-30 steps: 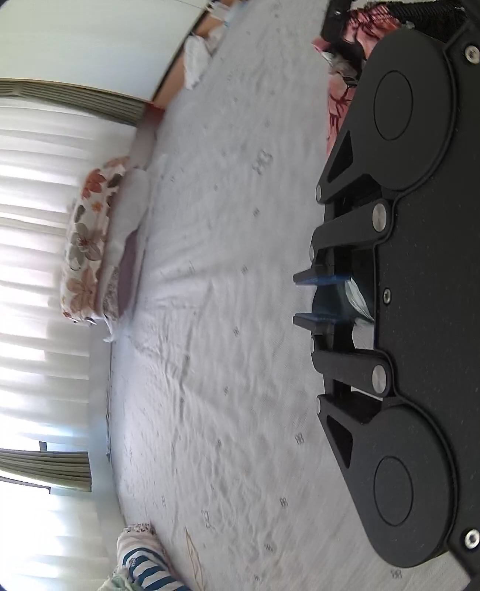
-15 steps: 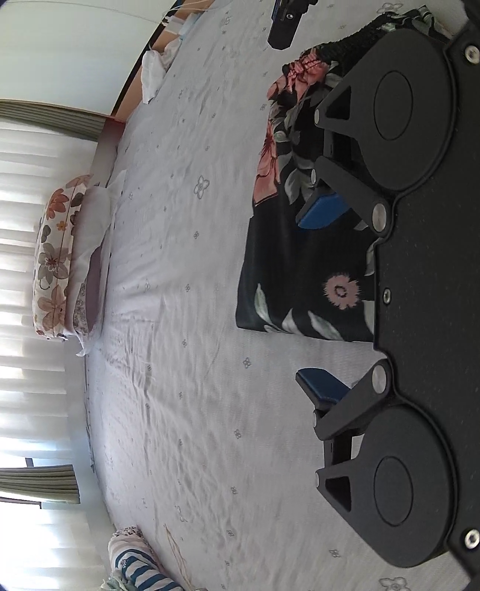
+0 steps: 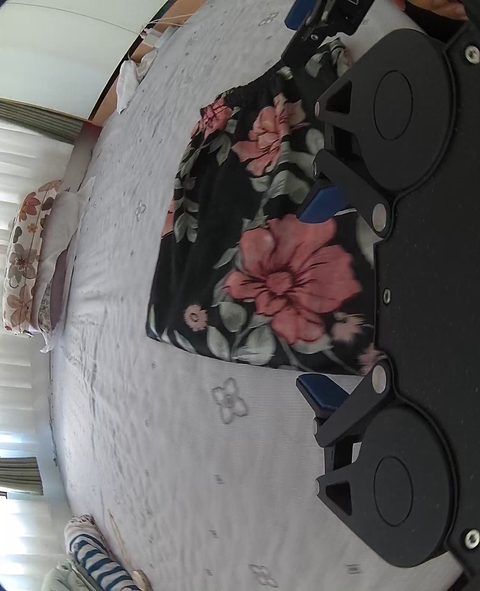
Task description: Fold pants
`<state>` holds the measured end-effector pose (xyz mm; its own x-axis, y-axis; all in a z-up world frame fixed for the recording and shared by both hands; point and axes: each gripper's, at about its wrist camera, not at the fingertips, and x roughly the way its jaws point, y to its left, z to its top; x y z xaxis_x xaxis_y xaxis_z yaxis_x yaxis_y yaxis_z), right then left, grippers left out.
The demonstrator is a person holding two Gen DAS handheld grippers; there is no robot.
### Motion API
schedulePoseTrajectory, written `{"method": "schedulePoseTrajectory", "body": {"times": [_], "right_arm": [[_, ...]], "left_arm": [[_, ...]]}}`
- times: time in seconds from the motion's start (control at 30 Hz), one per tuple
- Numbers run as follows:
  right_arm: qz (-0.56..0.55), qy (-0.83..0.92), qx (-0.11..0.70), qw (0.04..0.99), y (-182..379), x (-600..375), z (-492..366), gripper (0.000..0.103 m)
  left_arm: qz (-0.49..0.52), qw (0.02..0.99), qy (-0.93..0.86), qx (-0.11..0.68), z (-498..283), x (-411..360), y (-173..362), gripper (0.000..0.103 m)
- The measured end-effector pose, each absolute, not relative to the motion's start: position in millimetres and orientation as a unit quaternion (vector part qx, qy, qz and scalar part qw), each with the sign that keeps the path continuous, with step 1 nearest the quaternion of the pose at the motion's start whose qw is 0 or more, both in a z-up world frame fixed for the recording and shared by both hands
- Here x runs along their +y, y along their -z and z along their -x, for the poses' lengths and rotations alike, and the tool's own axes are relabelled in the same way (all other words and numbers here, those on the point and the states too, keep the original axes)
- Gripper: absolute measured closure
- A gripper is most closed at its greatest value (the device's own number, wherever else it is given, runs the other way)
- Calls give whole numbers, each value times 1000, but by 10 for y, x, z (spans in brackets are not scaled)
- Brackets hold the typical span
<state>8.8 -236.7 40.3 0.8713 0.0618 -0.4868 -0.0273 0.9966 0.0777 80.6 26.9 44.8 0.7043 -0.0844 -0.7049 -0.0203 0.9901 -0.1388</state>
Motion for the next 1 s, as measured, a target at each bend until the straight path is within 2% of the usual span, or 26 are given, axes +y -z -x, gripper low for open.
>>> {"method": "schedulePoseTrajectory", "body": {"times": [0.33,0.67,0.87,1.0], "right_arm": [[-10,-17,269,963,-210,-2245,304,10],[-7,-26,296,955,-36,-2175,398,8],[14,-30,299,954,27,-2120,425,1],[13,-33,307,951,42,-2109,385,0]], "left_arm": [[63,916,-1,397,-392,284,-277,10],[23,919,-9,393,-217,172,-207,0],[18,922,-13,386,-184,152,-174,0],[22,924,-17,381,-183,150,-159,0]]}}
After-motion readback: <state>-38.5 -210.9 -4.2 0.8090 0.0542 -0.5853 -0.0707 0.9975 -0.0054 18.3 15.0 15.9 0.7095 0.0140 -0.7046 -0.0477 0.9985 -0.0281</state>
